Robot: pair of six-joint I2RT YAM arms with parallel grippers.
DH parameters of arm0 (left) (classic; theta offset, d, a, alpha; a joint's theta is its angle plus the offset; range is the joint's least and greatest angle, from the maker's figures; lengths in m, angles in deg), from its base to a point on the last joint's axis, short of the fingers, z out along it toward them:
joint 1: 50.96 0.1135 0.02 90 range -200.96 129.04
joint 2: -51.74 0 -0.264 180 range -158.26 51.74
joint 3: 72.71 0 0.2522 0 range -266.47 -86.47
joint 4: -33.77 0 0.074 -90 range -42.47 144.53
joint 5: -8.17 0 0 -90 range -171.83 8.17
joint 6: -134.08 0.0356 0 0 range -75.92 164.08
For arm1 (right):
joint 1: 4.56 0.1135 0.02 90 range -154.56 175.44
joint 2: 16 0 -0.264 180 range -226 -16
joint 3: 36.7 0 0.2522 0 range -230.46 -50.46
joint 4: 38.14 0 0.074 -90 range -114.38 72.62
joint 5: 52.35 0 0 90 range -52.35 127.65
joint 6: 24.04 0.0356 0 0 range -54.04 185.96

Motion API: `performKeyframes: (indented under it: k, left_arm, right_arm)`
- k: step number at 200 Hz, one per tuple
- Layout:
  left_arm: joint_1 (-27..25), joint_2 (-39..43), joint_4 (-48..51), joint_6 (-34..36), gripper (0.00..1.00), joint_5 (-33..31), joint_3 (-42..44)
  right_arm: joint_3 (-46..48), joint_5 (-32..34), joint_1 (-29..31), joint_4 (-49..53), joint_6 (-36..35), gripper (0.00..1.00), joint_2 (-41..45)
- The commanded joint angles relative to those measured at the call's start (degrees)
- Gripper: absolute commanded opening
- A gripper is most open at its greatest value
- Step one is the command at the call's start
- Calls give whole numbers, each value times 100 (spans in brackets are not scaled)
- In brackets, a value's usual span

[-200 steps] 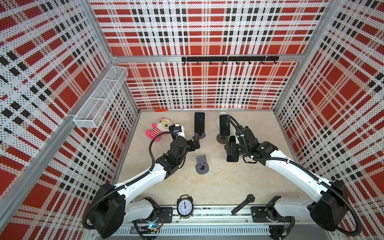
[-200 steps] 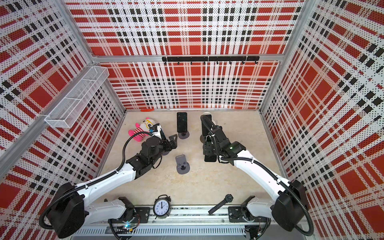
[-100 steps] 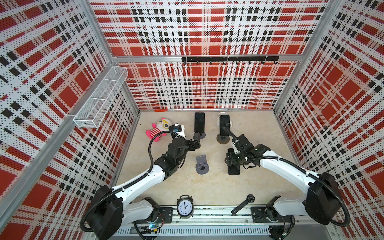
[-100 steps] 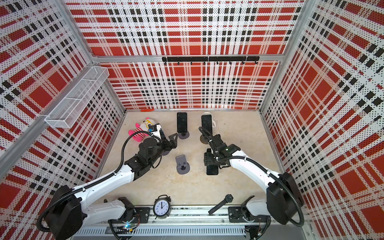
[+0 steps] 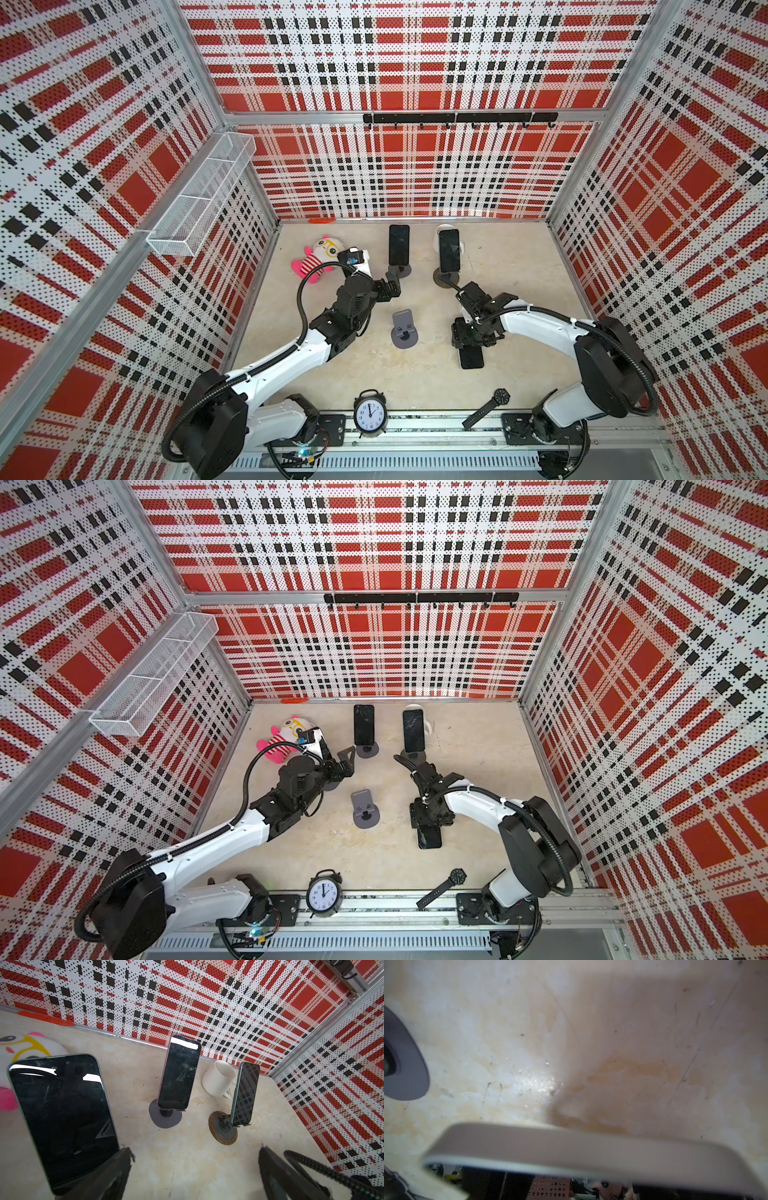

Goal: Remove the phone from the phone stand
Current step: 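Open right gripper and raise it off the placed phone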

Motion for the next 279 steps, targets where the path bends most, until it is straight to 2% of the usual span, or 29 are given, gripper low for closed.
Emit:
performKeyframes:
  k: [1,80,129,154,279]
  left_arm:
    - [1,46,-121,133,98,-118,88]
    - [51,55,-192,167,98,-135,219]
    - [83,82,-328,169,98,-101,365]
    - [88,115,-280,203,98,-73,374]
    - [89,432,-397,255,98,-278,623]
  right_arm:
    - [-20,119,-20,-21,-104,70,-160]
    - [-311,460,-15,393,-1,76,-580]
    - [-368,501,-8,281,44,79,-634]
    - [-329,482,30,185,269,79,-646]
    - [-389,854,276,266,446,79,-859]
